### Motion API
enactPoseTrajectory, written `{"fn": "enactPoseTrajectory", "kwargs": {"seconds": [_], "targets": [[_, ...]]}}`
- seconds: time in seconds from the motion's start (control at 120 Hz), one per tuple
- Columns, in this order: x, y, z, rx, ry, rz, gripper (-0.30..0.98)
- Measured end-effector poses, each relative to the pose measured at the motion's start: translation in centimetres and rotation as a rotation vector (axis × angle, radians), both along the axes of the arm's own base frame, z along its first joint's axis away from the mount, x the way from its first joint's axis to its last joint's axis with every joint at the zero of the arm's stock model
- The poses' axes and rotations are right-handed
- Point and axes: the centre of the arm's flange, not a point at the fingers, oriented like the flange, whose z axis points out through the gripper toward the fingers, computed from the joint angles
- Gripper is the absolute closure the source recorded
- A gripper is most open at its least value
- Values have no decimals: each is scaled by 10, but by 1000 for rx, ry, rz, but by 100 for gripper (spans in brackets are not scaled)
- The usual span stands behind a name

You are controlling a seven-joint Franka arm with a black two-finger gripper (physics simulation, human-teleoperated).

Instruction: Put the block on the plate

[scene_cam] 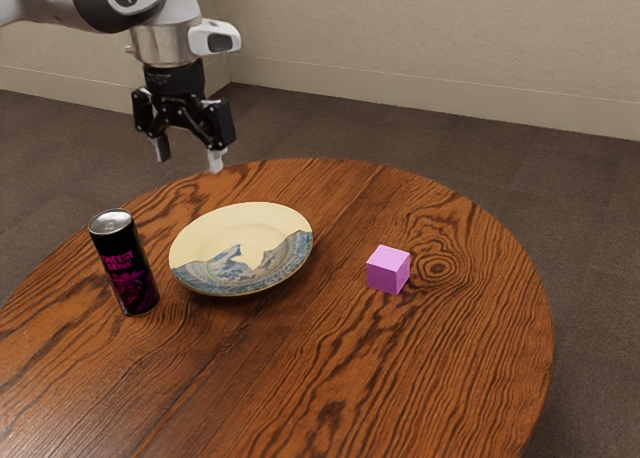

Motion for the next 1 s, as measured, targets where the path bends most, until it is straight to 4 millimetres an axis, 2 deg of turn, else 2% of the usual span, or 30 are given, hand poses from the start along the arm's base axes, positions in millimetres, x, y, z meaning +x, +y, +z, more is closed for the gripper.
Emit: {"fn": "enactPoseTrajectory", "kwargs": {"seconds": [0.133, 0.2, 0.25, 0.325, 0.4, 0.525, 0.792, 0.892, 1.0], "targets": [[6, 11, 1, 7, -34, 43, 0], [10, 12, 10, 8, -53, 62, 0], [19, 7, 11, 6, -54, 66, 0], [37, -2, -2, -5, -38, 66, 0], [58, -25, -15, -23, -26, 44, 0], [77, -85, -48, -45, -2, -30, 0], [108, -172, -138, -69, 62, -115, 0], [116, -186, -171, -71, 85, -120, 0], [125, -188, -208, -69, 114, -109, 0]]}}
